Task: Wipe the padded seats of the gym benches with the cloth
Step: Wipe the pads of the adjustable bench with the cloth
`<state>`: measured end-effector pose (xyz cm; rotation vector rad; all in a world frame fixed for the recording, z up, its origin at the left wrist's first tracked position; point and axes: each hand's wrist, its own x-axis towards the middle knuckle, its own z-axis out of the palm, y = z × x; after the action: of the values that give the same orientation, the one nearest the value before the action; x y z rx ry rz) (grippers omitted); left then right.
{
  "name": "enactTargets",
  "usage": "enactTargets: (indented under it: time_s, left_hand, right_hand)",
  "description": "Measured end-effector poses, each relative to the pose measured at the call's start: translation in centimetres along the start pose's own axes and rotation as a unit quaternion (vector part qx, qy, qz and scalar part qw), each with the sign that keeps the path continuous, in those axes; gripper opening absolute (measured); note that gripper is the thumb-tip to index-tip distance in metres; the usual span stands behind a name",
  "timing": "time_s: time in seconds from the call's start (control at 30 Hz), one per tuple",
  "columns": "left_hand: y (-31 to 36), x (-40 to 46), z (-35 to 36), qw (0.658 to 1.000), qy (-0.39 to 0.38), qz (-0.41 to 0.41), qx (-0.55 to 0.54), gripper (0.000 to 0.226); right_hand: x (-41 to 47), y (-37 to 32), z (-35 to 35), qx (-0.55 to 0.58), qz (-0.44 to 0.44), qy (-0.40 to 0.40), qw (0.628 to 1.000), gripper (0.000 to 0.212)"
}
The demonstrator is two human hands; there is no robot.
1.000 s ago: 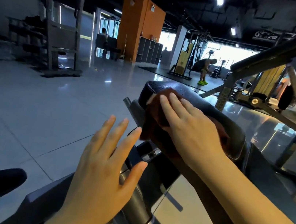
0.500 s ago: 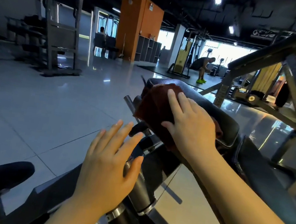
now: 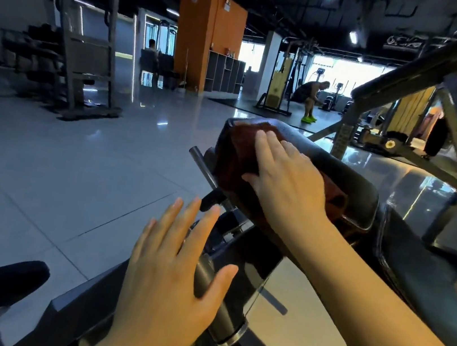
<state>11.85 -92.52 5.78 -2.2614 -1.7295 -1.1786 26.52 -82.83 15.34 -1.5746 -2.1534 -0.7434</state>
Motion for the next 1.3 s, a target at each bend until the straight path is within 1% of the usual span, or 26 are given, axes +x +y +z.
enactTargets:
  time_s: [0.1,0.17,0.23,0.27,0.33,0.37,0.47,0.6,0.67,0.73,0.77,0.8,0.87,0.9,0.93,1.0,1.07,1.13,1.17,1.23,1.3]
  left_hand:
    - [-0.2,-0.1,-0.2,0.999,0.006,-0.036,-0.016,0.073]
    - [0.0,-0.3,-0.6,0.999,0.002,-0.047,-0.01,0.073]
    - [0.0,-0.3,-0.9,0.998,0.0,-0.055,-0.003,0.073]
    - [0.0,-0.3,-1.0,0.998,0.0,-0.057,0.0,0.073]
    - [-0.1,-0.5,-0.8,0.998,0.004,-0.058,0.012,0.072]
    - [-0.2,-0.7,-0.6,0.998,0.007,-0.056,0.018,0.072]
    - [-0.3,-0.7,-0.4,0.998,0.0,-0.053,0.034,0.074]
    - [0.2,-0.8,-0.7,0.997,-0.014,-0.07,0.04,0.075]
    - [-0.2,-0.9,-0.4,0.996,-0.021,-0.059,0.064,0.077]
    - [-0.2,-0.3,-0.4,0.992,-0.057,-0.032,0.107,0.077]
    - [0.1,0.4,-0.4,0.989,-0.068,-0.016,0.13,0.076]
    - [0.4,1.2,-0.3,0.987,-0.06,0.005,0.148,0.075]
    - [1.8,3.3,-0.6,0.992,-0.032,0.033,0.122,0.074]
    - [2.6,4.5,-0.8,0.996,0.005,0.038,0.077,0.075]
    - [3.2,5.6,-0.7,0.998,0.041,0.034,0.041,0.075]
    - [4.3,7.1,-0.4,0.998,0.062,0.027,0.017,0.073]
    - [4.8,7.4,0.5,0.998,0.036,0.031,0.032,0.071]
    - [4.7,6.8,1.6,0.999,0.01,0.01,0.037,0.069]
    - [4.4,6.2,2.3,0.999,0.014,-0.003,0.042,0.068]
    - [4.4,5.2,3.1,0.998,-0.005,-0.034,0.042,0.067]
    - [5.0,4.7,3.3,0.998,-0.022,-0.041,0.052,0.067]
  right_hand:
    - [6.3,-2.4,-0.2,0.05,-0.024,-0.043,0.998,0.061]
    - [8.9,-2.4,-0.7,0.108,-0.032,-0.106,0.988,0.056]
    - [10.2,-1.3,-0.9,0.184,-0.015,-0.177,0.967,0.062]
    - [10.3,-0.7,-1.1,0.222,-0.004,-0.2,0.954,0.065]
    - [9.8,0.7,-1.3,0.278,0.018,-0.225,0.933,0.065]
    - [9.4,1.5,-1.3,0.289,0.028,-0.233,0.928,0.064]
    - [7.2,4.9,-0.9,0.27,0.06,-0.237,0.931,0.069]
    - [1.8,9.9,-0.3,0.292,0.097,-0.214,0.927,0.069]
    - [-1.1,10.9,-0.8,0.3,0.114,-0.204,0.925,0.077]
    - [-3.3,10.9,-1.6,0.299,0.103,-0.183,0.931,0.089]
    - [-3.9,10.5,-2.1,0.289,0.085,-0.182,0.936,0.092]
    - [-4.0,10.0,-2.3,0.268,0.059,-0.185,0.944,0.091]
    - [-3.1,8.6,-2.4,0.224,-0.001,-0.187,0.957,0.084]
    - [-2.0,7.7,-2.2,0.214,-0.024,-0.184,0.959,0.077]
    - [-0.6,6.8,-1.9,0.212,-0.044,-0.184,0.959,0.071]
    - [2.9,5.3,-1.0,0.224,-0.078,-0.195,0.952,0.064]
    - [7.1,4.9,0.4,0.239,-0.089,-0.207,0.945,0.063]
    - [10.3,5.8,1.8,0.237,-0.071,-0.206,0.947,0.066]
    - [11.3,6.7,2.5,0.234,-0.055,-0.208,0.948,0.068]
    - [11.8,8.9,3.5,0.242,-0.024,-0.218,0.945,0.07]
    - [10.8,11.2,3.9,0.259,-0.008,-0.221,0.94,0.07]
